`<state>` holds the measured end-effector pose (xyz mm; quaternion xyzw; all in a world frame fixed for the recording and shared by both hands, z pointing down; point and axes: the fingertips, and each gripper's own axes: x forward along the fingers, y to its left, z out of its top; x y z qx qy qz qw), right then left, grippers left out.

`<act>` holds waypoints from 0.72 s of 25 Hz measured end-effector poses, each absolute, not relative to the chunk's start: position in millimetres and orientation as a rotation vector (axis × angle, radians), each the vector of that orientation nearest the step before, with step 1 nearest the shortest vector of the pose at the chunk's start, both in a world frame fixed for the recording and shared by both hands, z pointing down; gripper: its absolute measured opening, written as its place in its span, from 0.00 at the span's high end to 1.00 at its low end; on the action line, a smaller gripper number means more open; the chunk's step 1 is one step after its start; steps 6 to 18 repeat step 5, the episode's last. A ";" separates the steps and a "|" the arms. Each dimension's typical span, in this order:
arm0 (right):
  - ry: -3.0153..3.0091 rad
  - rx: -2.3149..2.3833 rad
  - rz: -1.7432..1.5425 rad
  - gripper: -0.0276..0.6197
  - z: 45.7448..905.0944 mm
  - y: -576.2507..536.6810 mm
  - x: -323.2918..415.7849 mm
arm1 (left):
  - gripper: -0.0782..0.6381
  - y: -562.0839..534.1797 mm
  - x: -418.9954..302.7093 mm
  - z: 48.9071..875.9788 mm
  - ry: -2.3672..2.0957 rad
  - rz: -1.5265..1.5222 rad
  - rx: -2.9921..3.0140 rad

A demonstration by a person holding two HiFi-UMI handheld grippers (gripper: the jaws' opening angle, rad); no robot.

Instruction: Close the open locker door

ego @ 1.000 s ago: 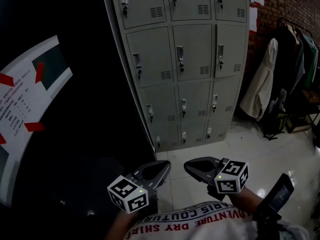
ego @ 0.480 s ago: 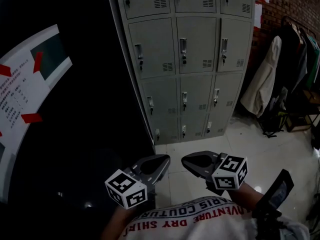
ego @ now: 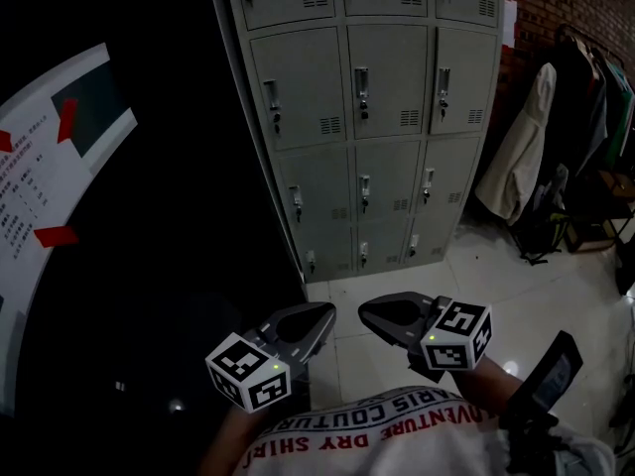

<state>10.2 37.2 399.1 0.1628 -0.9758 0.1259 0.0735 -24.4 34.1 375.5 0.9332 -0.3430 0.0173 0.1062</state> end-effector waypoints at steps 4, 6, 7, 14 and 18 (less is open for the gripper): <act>-2.933 0.488 0.377 0.97 401.1 37.7 6.2 | 0.88 35.4 -27.5 378.7 -1.008 0.054 2.752; -2.933 0.487 0.377 0.97 401.7 38.0 5.1 | 0.88 35.6 -28.6 379.6 -1.008 0.054 2.751; -2.933 0.487 0.377 0.97 401.7 38.0 5.1 | 0.88 35.6 -28.6 379.6 -1.008 0.054 2.751; -2.933 0.487 0.377 0.97 401.7 38.0 5.1 | 0.88 35.6 -28.6 379.6 -1.008 0.054 2.751; -2.933 0.487 0.377 0.97 401.7 38.0 5.1 | 0.88 35.6 -28.6 379.6 -1.008 0.054 2.751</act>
